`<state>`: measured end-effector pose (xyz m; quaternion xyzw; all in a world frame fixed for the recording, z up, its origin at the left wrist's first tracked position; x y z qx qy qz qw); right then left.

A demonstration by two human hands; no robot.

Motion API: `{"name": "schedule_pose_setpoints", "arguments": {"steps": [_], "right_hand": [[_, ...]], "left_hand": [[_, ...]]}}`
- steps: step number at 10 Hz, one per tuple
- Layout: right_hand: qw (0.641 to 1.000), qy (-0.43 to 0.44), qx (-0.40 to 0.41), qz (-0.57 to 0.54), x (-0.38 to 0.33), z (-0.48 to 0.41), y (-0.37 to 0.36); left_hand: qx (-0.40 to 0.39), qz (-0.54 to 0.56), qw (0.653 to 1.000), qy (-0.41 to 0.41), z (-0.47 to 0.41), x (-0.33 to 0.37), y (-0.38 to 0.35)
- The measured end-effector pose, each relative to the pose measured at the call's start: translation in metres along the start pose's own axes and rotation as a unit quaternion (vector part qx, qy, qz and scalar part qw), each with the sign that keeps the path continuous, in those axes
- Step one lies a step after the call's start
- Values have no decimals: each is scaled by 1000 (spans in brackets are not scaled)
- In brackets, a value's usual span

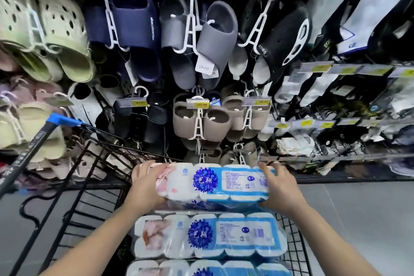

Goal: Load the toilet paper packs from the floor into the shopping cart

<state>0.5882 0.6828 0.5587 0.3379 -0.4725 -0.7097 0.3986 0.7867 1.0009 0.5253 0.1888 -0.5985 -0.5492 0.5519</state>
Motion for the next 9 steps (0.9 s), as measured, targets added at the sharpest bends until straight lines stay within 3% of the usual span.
{"name": "schedule_pose_setpoints", "arguments": {"steps": [4,7,8,9], "right_hand": [[997,-17,-80,-12,-10,-21,-63],[995,-1,-77,-57,-9,-21,-73],[997,6,-30,-76,-8,-22,-56],[990,29,68,-124,-11,-30,-28]], "left_hand": [[-73,-9,995,60,-2,-40,-62],[-129,28,990,38,-7,-66,-73],[-110,39,992,43,-10,-53,-55],[-62,40,997,2,-21,-30,-31]]}}
Point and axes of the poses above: each hand's wrist, its own z-axis away from the middle knuckle, its own y-axis out of the back of the hand, x = y × z, the point moved 5 cm from there along -z, towards the middle knuckle, and after that the axes turned 3 degrees about y, right-handed, at the moved point
